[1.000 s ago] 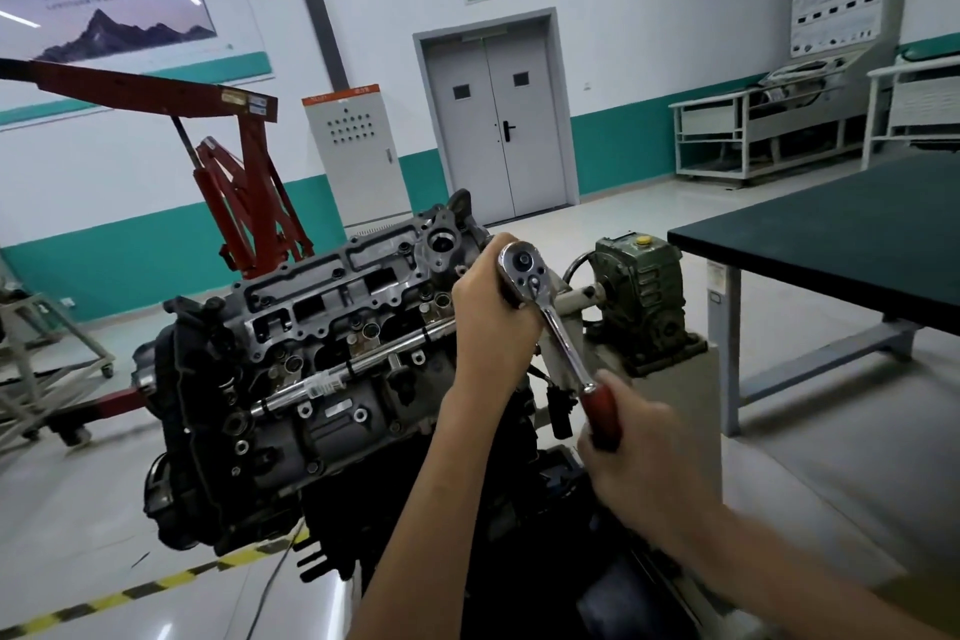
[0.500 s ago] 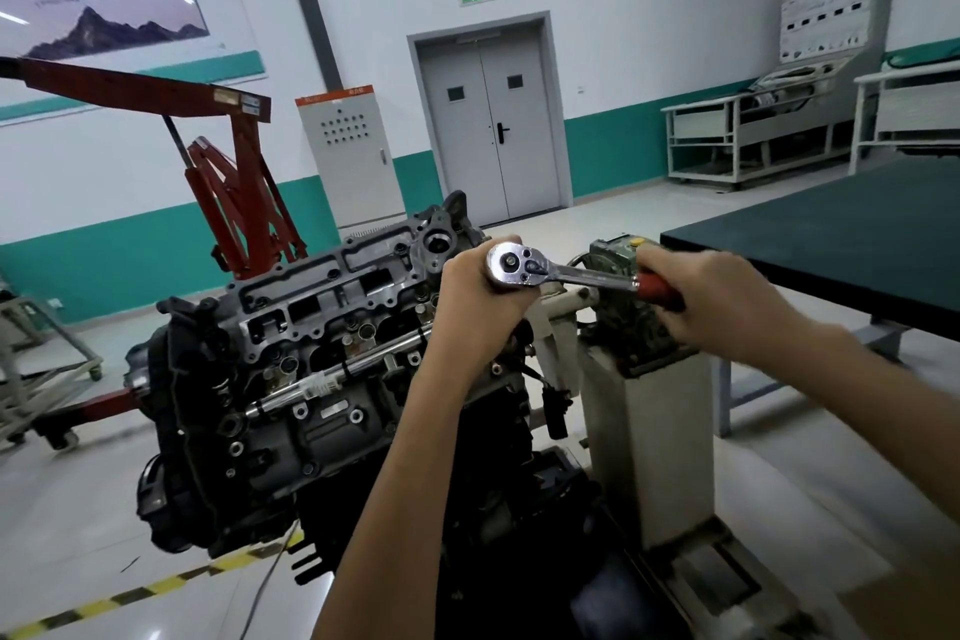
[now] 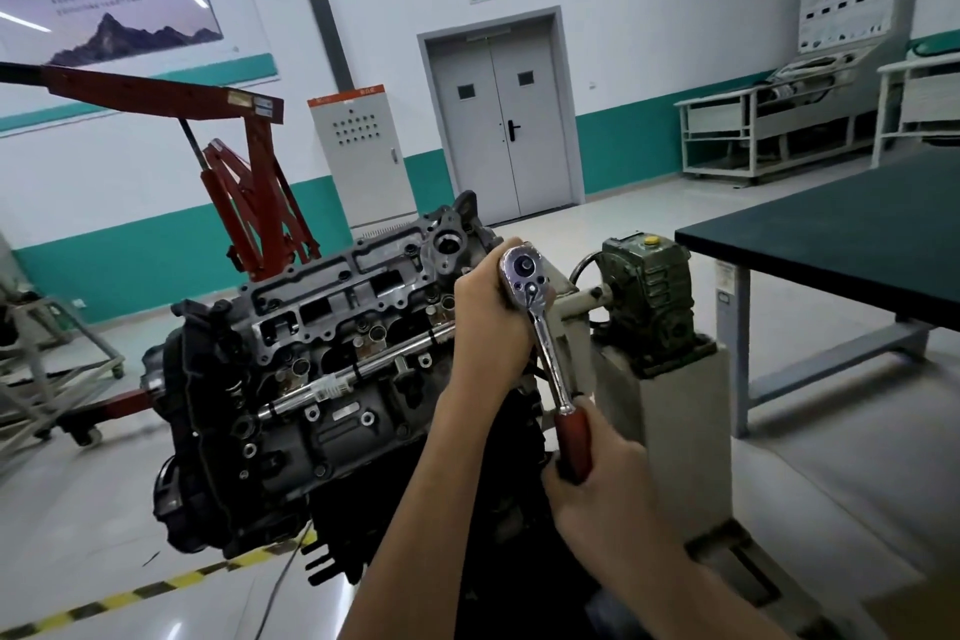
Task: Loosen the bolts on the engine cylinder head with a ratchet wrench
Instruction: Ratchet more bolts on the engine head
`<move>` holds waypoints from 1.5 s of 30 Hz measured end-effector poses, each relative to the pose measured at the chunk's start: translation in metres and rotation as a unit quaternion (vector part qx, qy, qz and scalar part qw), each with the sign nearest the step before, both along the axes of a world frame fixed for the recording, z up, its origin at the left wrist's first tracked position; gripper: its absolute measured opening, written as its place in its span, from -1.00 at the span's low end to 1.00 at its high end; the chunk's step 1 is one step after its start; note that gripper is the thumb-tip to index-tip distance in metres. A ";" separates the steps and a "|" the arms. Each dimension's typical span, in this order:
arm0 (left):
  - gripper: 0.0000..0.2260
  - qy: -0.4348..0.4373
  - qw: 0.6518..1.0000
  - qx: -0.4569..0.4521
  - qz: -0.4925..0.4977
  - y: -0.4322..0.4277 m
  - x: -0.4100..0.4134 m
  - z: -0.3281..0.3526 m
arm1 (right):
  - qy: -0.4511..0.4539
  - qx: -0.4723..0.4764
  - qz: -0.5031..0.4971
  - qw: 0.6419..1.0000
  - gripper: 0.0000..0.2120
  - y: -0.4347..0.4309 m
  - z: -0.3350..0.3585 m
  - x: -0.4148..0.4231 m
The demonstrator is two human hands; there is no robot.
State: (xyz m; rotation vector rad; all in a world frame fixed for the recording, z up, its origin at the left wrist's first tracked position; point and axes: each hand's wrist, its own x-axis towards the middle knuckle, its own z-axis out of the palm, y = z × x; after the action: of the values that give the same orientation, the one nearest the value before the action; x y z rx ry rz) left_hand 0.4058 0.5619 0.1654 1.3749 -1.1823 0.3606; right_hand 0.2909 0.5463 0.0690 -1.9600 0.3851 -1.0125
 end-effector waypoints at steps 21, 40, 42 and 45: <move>-0.81 0.000 0.997 -0.064 0.034 -0.006 -0.008 -0.006 | 0.028 -0.103 -0.033 0.994 -0.73 -0.025 0.017 -0.015; -0.80 -0.001 1.000 0.029 -0.007 0.002 0.001 0.004 | 0.141 -0.336 -0.078 0.928 -0.73 -0.124 0.068 -0.027; -0.80 -0.018 1.000 0.010 -0.001 0.002 -0.004 0.000 | 0.127 -0.235 -0.054 0.962 -0.73 -0.094 0.041 -0.028; -0.76 -0.012 1.000 0.002 0.015 0.000 -0.006 -0.001 | 0.035 -0.098 -0.011 0.995 -0.74 -0.032 0.016 -0.020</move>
State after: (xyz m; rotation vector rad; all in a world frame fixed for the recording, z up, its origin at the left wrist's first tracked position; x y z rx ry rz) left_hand 0.3998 0.5618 0.1639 1.3972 -1.1840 0.3966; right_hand 0.2712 0.5139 0.0849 -2.1760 0.3578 -1.0286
